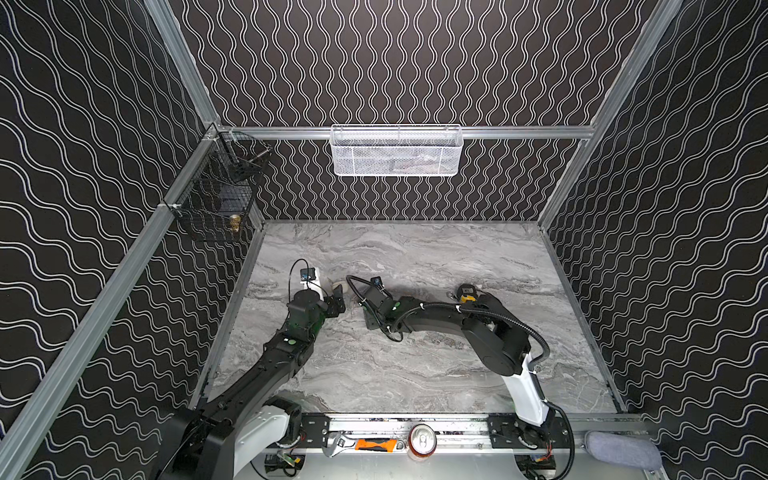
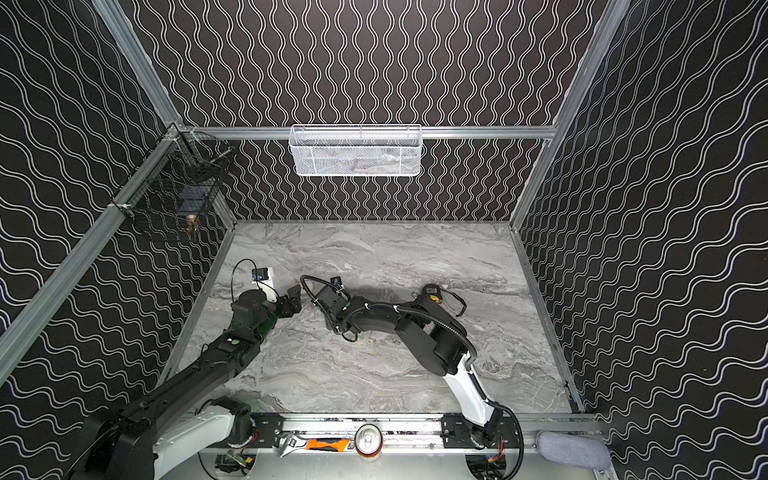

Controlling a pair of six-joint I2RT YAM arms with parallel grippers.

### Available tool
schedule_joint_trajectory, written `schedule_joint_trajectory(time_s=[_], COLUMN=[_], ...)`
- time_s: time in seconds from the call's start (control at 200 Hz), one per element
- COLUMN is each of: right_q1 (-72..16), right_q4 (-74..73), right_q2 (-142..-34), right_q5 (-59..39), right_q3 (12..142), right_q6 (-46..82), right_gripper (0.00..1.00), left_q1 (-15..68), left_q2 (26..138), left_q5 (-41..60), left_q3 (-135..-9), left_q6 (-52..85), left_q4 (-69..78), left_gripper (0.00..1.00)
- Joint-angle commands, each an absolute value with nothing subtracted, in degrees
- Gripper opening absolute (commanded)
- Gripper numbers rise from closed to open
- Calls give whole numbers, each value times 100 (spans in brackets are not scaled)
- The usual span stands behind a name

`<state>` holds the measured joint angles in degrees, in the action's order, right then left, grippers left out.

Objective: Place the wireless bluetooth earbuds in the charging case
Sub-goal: 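Lower the right gripper, close it on the white round case and lift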

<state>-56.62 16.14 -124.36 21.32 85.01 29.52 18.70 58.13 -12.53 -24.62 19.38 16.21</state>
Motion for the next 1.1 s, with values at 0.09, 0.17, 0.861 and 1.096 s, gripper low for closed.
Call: schedule_joint_trajectory(time_s=[0.09,0.17,0.861,1.096], right_q1=[-5737,-5770,-5826,-5583], right_q4=[2459,2584,2173,2088], right_q2=[-12684,-12692,-12082,-12064], right_q5=[2082,2215,2165,2077], right_q3=[8746,8750,7916,7825], right_q6=[2951,3089,3180,2941], right_gripper=[66,66,69,69], left_q1=[1866,1858,1863,1863], left_q2=[5766,5740,5775,5776], left_q5=[-1354,-1379,-1305,-1304], left_q3=[-2443,-2445,-2444,-2444], left_q6=[1979,1985,1995,1969], left_q4=[1795,1751,1797,1830], left_gripper=[87,87,87,87])
